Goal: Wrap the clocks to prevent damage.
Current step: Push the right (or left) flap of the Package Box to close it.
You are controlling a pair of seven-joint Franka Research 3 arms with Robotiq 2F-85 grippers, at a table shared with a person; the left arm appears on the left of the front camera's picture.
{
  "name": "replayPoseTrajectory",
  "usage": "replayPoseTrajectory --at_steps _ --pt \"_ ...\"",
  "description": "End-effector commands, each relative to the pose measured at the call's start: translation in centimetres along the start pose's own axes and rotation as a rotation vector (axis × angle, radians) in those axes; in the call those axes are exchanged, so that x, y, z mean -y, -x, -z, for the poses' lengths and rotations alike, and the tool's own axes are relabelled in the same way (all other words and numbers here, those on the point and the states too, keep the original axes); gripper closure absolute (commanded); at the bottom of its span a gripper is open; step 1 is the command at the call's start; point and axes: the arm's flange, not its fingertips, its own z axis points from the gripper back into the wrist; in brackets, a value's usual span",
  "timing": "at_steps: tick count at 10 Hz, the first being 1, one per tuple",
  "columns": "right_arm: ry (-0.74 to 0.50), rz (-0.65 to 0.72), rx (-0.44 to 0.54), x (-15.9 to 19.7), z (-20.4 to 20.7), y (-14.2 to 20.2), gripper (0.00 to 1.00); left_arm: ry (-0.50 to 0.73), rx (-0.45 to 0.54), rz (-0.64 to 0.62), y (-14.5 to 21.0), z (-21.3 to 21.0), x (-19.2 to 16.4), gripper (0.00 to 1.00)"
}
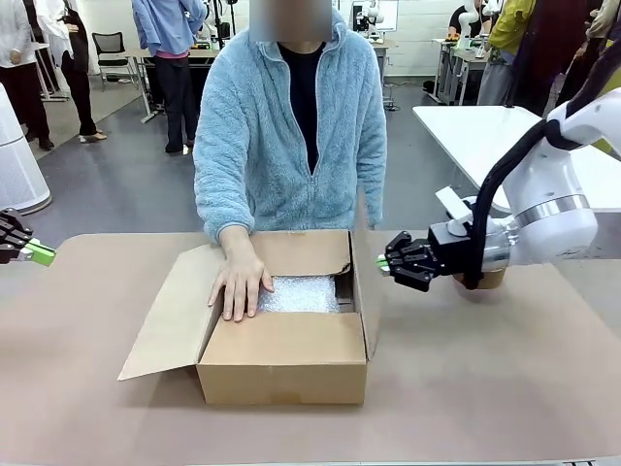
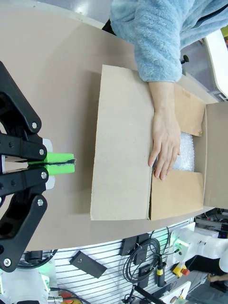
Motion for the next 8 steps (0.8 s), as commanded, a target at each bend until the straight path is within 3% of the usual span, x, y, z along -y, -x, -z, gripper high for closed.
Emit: replayPoseTrajectory --at_steps 1,3,8 --pt "0.084 0.036 0.043 1.0 3.4 0.2 0.99 -0.004 0.024 0.01 0.0 0.0 0.0 1.0" --pt "0.099 0.039 0.014 1.8 5.5 1.4 0.99 -0.004 0.024 0.01 0.0 0.0 0.0 1.0" --pt "0.118 0.069 -0.152 1.7 4.3 4.6 0.99 -0.004 0.024 0.01 0.0 0.0 0.0 1.0"
